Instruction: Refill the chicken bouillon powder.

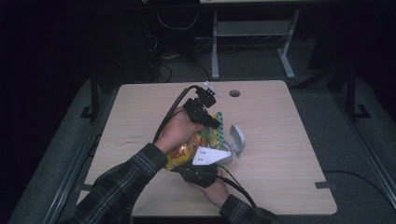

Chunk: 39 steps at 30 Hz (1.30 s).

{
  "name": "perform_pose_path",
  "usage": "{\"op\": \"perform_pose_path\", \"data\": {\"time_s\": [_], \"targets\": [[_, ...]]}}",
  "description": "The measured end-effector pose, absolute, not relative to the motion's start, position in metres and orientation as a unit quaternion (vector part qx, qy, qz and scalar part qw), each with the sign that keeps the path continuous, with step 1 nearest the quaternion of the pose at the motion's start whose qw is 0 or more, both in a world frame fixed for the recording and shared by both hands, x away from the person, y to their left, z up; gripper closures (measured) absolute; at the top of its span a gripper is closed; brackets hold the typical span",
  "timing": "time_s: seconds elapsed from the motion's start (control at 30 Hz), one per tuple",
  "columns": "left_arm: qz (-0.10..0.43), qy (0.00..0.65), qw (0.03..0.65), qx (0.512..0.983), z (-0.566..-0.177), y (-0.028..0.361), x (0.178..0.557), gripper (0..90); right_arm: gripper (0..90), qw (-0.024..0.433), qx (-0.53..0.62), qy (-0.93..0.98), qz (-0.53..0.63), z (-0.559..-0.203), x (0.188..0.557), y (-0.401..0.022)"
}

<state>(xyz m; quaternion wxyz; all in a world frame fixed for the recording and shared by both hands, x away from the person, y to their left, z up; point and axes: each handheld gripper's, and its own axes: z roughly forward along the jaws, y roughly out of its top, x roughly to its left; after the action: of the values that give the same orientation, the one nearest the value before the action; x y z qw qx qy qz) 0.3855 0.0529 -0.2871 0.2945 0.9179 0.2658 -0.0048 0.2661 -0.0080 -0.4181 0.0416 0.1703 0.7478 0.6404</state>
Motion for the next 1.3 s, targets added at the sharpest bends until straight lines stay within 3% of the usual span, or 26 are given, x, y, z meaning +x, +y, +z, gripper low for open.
{"op": "perform_pose_path", "data": {"time_s": [1.3], "targets": [[-0.005, 0.268, 0.287, 0.92, -0.2871, 0.0471, 0.3865, 89.7, 90.0, 0.036, 0.173, 0.743, 0.645, -0.4173, 0.2667, -0.0096]]}}
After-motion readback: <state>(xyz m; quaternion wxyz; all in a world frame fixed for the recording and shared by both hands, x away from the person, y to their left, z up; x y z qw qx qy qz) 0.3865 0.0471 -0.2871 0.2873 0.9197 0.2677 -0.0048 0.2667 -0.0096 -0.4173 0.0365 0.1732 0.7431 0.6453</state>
